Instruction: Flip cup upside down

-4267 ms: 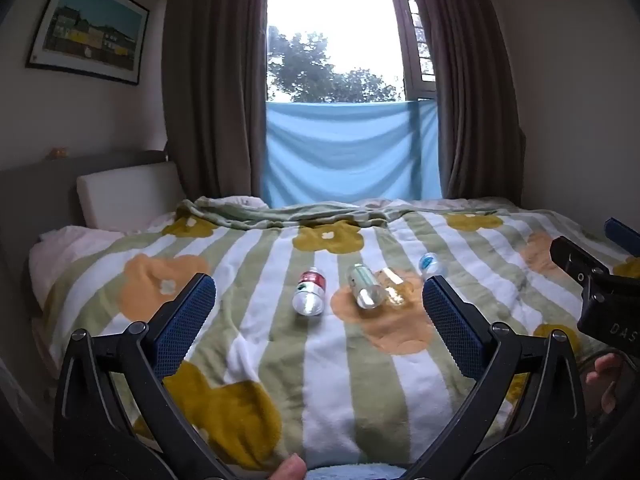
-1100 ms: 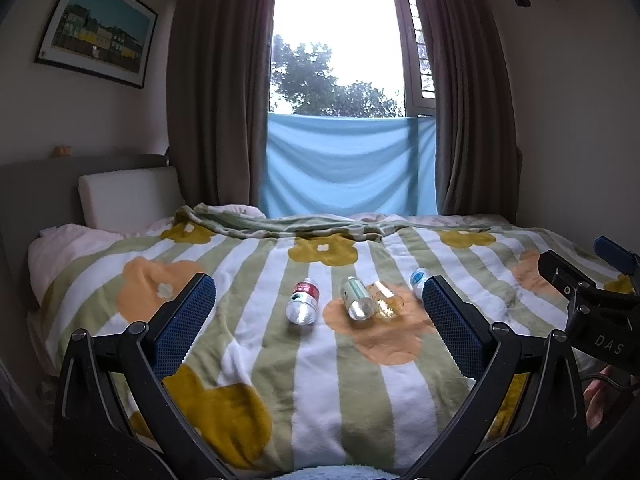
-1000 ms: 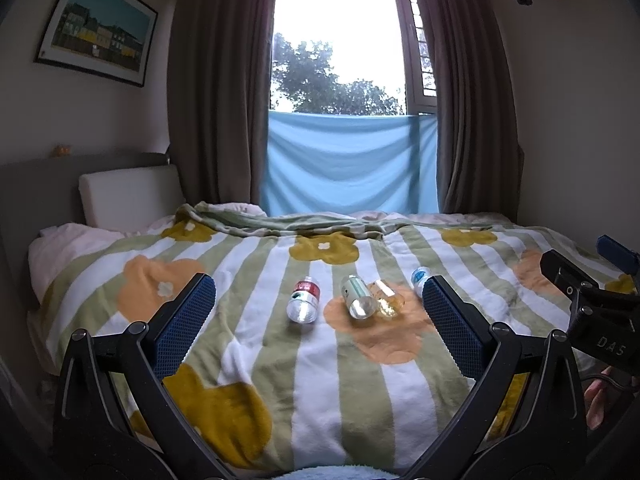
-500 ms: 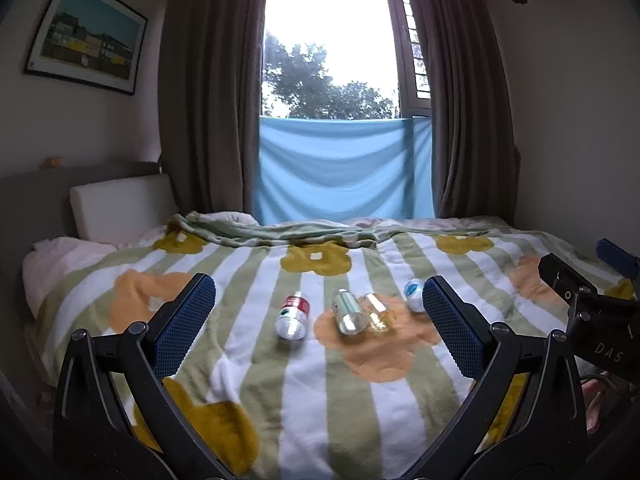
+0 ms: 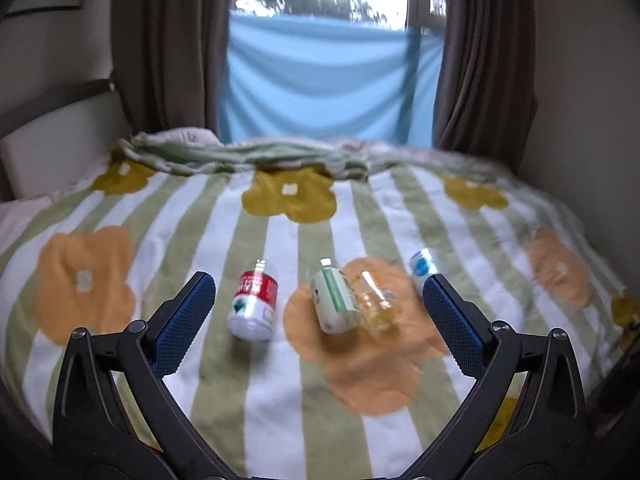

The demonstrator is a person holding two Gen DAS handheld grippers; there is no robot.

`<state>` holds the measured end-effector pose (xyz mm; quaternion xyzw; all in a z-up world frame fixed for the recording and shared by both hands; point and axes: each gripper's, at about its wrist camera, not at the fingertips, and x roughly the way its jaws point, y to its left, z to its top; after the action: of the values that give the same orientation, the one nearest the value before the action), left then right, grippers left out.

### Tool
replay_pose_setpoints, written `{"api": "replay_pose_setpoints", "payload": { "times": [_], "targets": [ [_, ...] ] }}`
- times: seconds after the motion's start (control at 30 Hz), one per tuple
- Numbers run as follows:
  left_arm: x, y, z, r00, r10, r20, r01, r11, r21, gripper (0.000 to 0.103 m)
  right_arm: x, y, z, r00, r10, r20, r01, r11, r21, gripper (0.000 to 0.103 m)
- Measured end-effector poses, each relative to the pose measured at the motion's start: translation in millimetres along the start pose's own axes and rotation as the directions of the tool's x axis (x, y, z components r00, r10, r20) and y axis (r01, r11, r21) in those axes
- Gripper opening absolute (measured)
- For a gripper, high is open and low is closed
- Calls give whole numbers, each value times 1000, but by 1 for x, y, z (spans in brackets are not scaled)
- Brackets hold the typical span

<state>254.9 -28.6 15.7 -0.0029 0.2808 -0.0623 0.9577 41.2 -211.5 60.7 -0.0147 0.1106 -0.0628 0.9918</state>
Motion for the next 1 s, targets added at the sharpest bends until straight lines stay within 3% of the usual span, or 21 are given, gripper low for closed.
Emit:
{"api": "replay_pose_setpoints", "payload": {
  "times": [0.13,0.23,0.33,0.53,0.77,0.87,1.0],
  "targets": [
    [78,-13,13,990,17,-142,-11,999,43,103,32,-8,-2,999,6,-39,-6,1000,9,103],
    [135,-10,15,966,-31,-256,23,999,-33,103,51,-14,-6,996,25,-82,-24,999,21,103],
    [187,-12,11,940,-4,-341,-7,1000,-29,103,64,-20,-10,994,31,-100,-29,999,25,103],
    [255,-14,-13,867,72,-492,-58,997,45,101,88,-27,-21,987,39,-153,-33,999,40,103],
    [294,-3,-27,772,-54,-634,8,997,-75,98,100,-26,-28,984,60,-167,-52,997,51,103],
    [306,-2,-32,729,-108,-675,22,991,-135,85,104,-24,-30,984,66,-167,-59,997,49,103],
    [316,-4,-38,696,-167,-699,40,980,-194,71,109,-22,-33,982,75,-172,-67,996,50,103]
  ]
}}
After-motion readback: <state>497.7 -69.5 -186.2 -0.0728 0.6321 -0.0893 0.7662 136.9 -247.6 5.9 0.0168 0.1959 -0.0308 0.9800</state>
